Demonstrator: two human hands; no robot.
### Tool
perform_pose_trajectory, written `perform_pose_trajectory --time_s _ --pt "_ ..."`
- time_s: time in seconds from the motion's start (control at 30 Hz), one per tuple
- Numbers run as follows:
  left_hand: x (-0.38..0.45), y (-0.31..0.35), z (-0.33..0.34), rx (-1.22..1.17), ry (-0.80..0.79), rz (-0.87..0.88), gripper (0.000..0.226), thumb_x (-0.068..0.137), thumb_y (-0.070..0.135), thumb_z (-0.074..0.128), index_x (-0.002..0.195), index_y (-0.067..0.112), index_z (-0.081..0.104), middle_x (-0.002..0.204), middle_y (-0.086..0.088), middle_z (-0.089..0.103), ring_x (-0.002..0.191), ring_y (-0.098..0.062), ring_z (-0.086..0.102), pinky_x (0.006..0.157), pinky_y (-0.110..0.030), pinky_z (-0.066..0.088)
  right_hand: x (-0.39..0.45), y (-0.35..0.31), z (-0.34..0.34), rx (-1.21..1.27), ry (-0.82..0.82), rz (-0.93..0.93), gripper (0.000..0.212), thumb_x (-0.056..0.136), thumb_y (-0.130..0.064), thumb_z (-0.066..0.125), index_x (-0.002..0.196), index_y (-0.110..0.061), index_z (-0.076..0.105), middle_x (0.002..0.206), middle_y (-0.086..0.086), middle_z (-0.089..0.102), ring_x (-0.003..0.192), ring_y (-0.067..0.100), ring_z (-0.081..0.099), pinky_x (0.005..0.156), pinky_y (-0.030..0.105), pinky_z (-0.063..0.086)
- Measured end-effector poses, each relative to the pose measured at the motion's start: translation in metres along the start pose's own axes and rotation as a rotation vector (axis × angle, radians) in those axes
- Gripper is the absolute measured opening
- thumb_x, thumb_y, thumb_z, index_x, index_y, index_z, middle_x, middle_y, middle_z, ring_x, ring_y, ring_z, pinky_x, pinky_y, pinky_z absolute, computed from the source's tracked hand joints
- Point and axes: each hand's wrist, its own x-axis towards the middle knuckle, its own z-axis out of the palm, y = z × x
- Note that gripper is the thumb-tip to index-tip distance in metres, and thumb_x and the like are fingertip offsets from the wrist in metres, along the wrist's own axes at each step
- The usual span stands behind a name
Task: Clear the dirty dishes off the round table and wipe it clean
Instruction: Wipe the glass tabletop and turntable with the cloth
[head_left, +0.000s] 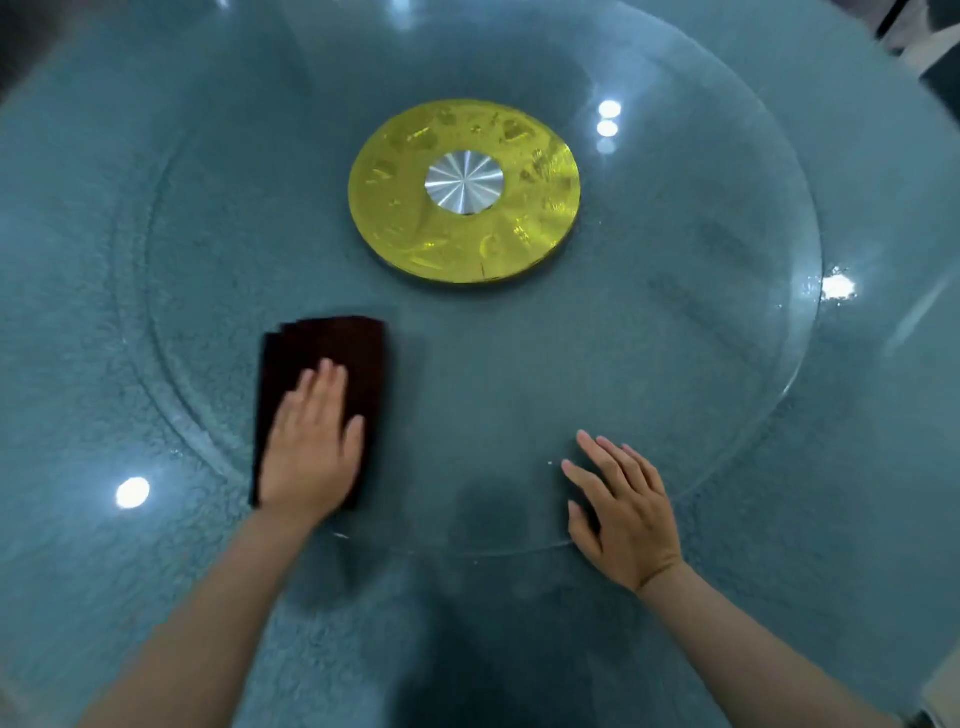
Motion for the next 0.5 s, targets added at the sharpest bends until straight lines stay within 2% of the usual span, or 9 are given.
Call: perform_pose_trajectory --time_s 0.07,0.17,0.2,0.27,0.4,0.5 --pt "-0.004 -0.052 -0.012 -0.034 -0.012 -0.183 0.064 0.099 0.041 0.024 0.148 0.000 0.032 0.154 -0.018 0.031 0.142 -0.035 0.031 0.115 -0.047 0.024 0.000 0.001 0.000 -0.003 0.001 0.005 0.037 0.086 -0.030 0.054 0.116 -0.013 0.068 0.143 0.011 0.052 0.127 0.031 0.052 0.108 0.048 0.038" --pt "-0.005 -0.039 -0.013 -0.059 0.005 -0.315 0.068 0.096 0.041 0.024 0.148 -0.001 0.030 0.155 -0.020 0.029 0.143 -0.037 0.029 0.116 -0.049 0.023 0.002 0.001 -0.001 -0.002 -0.009 0.025 0.037 0.086 -0.029 0.053 0.116 -0.013 0.067 0.143 0.011 0.051 0.128 0.031 0.052 0.108 0.048 0.038" --pt "-0.010 -0.017 -0.011 -0.034 0.034 -0.275 0.066 0.097 0.039 0.025 0.149 -0.002 0.029 0.155 -0.020 0.029 0.142 -0.037 0.030 0.116 -0.050 0.025 0.001 0.000 -0.001 -0.002 -0.014 0.032 0.037 0.086 -0.029 0.053 0.117 -0.014 0.066 0.143 0.011 0.051 0.128 0.031 0.052 0.108 0.049 0.038" --pt "-0.025 0.044 -0.002 -0.009 0.040 -0.058 0.064 0.097 0.036 0.030 0.150 0.000 0.026 0.157 -0.018 0.026 0.144 -0.035 0.028 0.116 -0.048 0.025 0.001 0.000 -0.001 -0.006 -0.025 0.038 0.037 0.086 -0.029 0.052 0.117 -0.014 0.066 0.143 0.010 0.051 0.128 0.031 0.051 0.108 0.049 0.038" --pt "-0.067 0.184 0.003 -0.118 -0.086 0.325 0.070 0.092 0.038 0.040 0.152 0.005 0.024 0.160 -0.012 0.019 0.147 -0.028 0.020 0.117 -0.043 0.017 0.001 0.000 -0.003 -0.041 -0.054 0.050 0.033 0.085 -0.030 0.051 0.108 -0.012 0.066 0.133 0.013 0.058 0.129 0.030 0.048 0.110 0.047 0.036" --pt "-0.069 0.204 0.002 -0.093 -0.116 0.385 0.065 0.099 0.039 0.034 0.153 0.008 0.019 0.161 -0.009 0.016 0.149 -0.021 0.014 0.118 -0.041 0.016 0.004 0.002 -0.007 0.005 -0.078 0.065 0.031 0.088 -0.028 0.048 0.106 -0.010 0.066 0.131 0.013 0.060 0.131 0.028 0.047 0.113 0.044 0.033"
